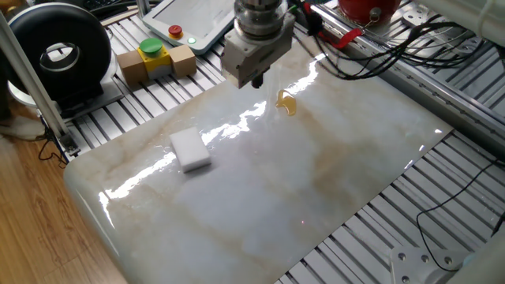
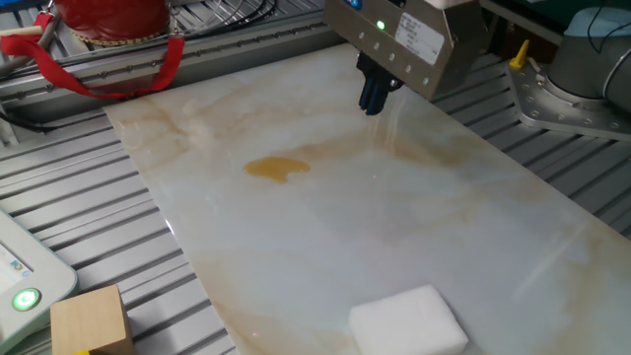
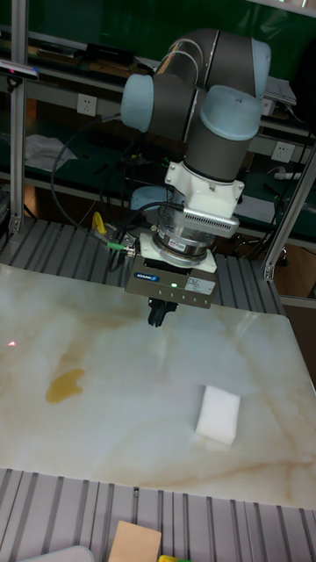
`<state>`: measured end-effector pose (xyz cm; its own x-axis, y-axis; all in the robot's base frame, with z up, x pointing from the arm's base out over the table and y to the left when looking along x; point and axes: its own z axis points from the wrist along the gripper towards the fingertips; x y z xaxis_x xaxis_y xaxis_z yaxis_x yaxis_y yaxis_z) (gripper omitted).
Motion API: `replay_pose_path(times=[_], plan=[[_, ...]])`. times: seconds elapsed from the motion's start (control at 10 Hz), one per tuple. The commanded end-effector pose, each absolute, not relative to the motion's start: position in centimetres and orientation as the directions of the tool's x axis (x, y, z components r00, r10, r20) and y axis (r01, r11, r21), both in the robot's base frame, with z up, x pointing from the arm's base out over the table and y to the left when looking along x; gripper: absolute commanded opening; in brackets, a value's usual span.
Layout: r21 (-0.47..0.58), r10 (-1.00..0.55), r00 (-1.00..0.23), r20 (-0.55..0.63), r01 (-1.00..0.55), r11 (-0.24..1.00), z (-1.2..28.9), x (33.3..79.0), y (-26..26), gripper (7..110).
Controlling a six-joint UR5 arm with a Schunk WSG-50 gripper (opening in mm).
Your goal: Clean the tabletop with a sponge
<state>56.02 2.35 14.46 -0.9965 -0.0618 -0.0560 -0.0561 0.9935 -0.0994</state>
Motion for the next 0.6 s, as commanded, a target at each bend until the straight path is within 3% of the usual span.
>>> replay_pose_path(times=[0.0, 0.5], plan=[[-0.083, -0.005, -0.999, -0.050, -0.001, 0.997, 11.3, 58.8, 8.0, 7], [0.013, 0.118, -0.991, -0.065, 0.118, 0.993, 7.8, 62.9, 16.6, 7]])
